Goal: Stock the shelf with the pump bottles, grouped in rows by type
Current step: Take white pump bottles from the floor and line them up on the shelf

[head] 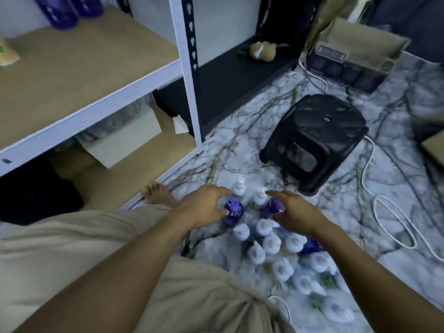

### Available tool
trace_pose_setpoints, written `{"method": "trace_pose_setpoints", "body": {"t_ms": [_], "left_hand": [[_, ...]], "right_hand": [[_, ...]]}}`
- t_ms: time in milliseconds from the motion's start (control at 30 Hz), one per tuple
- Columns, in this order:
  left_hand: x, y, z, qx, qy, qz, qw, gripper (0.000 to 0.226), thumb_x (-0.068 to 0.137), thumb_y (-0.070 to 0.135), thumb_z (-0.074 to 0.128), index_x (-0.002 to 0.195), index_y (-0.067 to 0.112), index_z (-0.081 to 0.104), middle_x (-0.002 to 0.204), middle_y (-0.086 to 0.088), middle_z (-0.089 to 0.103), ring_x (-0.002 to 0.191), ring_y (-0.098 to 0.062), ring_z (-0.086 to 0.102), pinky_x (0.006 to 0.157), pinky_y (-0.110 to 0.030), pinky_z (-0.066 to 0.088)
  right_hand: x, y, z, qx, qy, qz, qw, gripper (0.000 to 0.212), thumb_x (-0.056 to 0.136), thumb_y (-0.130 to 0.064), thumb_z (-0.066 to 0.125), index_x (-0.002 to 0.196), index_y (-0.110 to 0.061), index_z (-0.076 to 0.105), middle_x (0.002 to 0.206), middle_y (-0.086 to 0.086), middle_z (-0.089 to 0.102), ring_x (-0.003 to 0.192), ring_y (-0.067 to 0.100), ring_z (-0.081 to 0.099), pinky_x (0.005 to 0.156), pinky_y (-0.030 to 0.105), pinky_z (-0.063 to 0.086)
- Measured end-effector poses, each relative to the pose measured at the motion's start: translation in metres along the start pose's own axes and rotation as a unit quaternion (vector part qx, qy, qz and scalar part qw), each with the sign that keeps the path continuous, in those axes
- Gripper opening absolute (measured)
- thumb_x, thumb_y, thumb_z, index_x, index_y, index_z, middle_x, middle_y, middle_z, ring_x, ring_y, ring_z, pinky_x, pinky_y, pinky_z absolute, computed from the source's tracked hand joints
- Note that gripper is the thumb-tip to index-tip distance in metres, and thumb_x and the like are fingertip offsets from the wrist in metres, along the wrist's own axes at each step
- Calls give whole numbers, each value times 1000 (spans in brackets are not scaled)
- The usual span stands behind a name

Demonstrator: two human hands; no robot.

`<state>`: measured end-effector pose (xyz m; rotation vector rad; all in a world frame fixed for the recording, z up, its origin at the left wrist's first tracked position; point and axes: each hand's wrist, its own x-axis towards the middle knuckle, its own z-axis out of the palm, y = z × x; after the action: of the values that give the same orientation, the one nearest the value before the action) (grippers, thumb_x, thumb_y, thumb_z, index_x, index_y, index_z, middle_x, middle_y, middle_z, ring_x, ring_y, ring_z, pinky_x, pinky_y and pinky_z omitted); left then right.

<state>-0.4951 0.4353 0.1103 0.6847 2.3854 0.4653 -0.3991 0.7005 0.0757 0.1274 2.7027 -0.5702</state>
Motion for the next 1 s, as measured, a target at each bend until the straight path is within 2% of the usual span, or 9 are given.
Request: {"method": "trace_pose_setpoints", "body": {"t_ms": [67,233,400,500,633,767,867,933,1000], "left_hand": [[16,3,18,-12,-28,-11,999,47,86,35,73,131,32,61,109,1,65,108,-20,63,91,-31,50],[50,9,69,11,-97,-34,995,44,85,35,74,128,28,64,116,-5,65,111,-23,58,102,-35,45],[71,8,109,10,-133,-49,990,39,86,30,70,125,25,65,118,-4,65,110,-27,59,95,-40,51],[80,10,123,7,-147,-53,988,27,87,23,67,113,23,68,116,-4,66,108,-29,60,92,-42,52],[86,11,130,7,-150,-68,986,26,89,19,63,112,30,66,114,-3,64,104,-29,61,91,-42,54],[82,11,126,18,-165,-71,983,26,87,15,56,92,41,54,113,-5,62,100,-31,60,90,-45,54],[72,15,116,14,-168,-64,984,23,90,13,57,99,34,60,117,-5,63,102,-28,60,88,-39,52],[67,16,107,16,-160,-60,985,25,92,15,57,110,29,65,118,-5,62,100,-25,57,83,-33,46],[58,19,93,20,-145,-57,988,24,91,18,58,111,29,67,116,-4,61,101,-25,57,81,-30,42]], "right_hand": [[0,18,16,19,-18,13,1000,66,86,-39,70,146,-38,42,137,-1,55,122,25,55,95,41,49],[11,40,45,35,-45,30,998,59,89,-39,68,144,-38,45,129,0,62,111,26,60,90,42,51],[22,50,65,51,-64,36,996,48,93,-34,65,139,-36,52,125,2,65,111,28,60,87,43,52],[29,53,75,53,-85,41,994,39,95,-34,61,134,-36,56,125,4,65,110,29,61,88,43,52],[35,54,87,90,-94,56,990,36,97,-29,60,133,-32,59,129,4,65,114,29,59,92,38,49],[35,49,87,126,-106,73,984,26,95,-23,60,120,-29,66,118,5,67,105,25,61,83,30,45],[31,42,82,117,-114,91,982,21,86,-29,67,106,-36,69,112,-2,69,105,24,63,89,38,50],[27,35,76,79,-112,97,986,21,84,-31,69,104,-36,69,110,-6,68,106,21,60,91,41,46],[22,28,69,39,-90,92,991,20,83,-28,68,102,-37,69,109,-8,68,107,20,59,94,44,43]]}}
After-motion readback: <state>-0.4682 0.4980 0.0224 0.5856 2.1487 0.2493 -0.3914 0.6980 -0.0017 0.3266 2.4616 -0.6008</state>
